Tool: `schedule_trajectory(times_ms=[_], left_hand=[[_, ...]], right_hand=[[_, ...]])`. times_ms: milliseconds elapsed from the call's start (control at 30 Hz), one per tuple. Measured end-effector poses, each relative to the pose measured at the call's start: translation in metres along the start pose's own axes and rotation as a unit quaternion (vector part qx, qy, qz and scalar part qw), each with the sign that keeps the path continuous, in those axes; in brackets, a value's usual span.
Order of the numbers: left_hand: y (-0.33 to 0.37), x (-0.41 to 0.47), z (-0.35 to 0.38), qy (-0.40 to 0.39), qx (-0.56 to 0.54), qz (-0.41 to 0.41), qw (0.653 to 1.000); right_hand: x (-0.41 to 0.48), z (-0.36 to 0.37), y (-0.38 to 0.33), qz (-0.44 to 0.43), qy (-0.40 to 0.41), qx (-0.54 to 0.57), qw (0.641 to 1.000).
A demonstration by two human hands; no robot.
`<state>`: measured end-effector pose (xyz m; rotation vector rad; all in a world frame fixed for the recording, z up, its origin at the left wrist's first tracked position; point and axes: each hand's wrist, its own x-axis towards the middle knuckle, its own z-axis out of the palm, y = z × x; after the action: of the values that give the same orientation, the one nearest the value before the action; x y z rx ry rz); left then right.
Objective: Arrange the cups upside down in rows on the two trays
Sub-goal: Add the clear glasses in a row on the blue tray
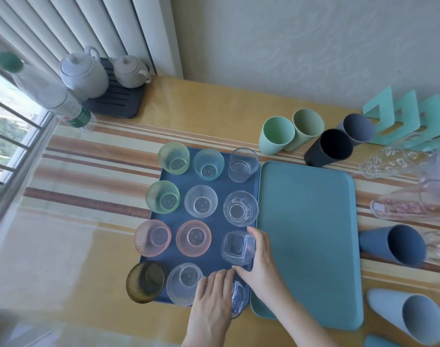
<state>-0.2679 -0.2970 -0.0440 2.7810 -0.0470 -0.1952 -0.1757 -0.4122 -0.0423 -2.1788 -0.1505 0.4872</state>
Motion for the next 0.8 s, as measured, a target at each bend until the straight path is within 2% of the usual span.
schedule_trajectory(times_ms=[167,500,667,733,800], left_hand=[[-0.001,-0.003,-0.005,-0.018,-0.005,-0.013,1.000],[0.001,-0.001,-0.014,-0.024,-0.032,0.017,0.999],[-0.004,-0.005,-0.024,-0.106,-0.037,0.012,0.994],[-0.010,-0.008,-0.039,-0.091,-0.054,0.016,0.994],[-0.018,-0.014,-0.054,-0.064,-0.070,0.018,0.995]], right_hand=[[-0.001,-0.002,0.006,0.010,-0.008,0.024,1.000],[-0.002,0.003,0.006,0.013,-0.009,0.039,0.999],[-0.015,-0.004,0.014,0.045,0.000,0.045,0.998],[-0.028,-0.011,0.016,0.060,0.012,0.036,0.997],[-0.046,-0.018,0.015,0.076,-0.011,0.031,0.997]])
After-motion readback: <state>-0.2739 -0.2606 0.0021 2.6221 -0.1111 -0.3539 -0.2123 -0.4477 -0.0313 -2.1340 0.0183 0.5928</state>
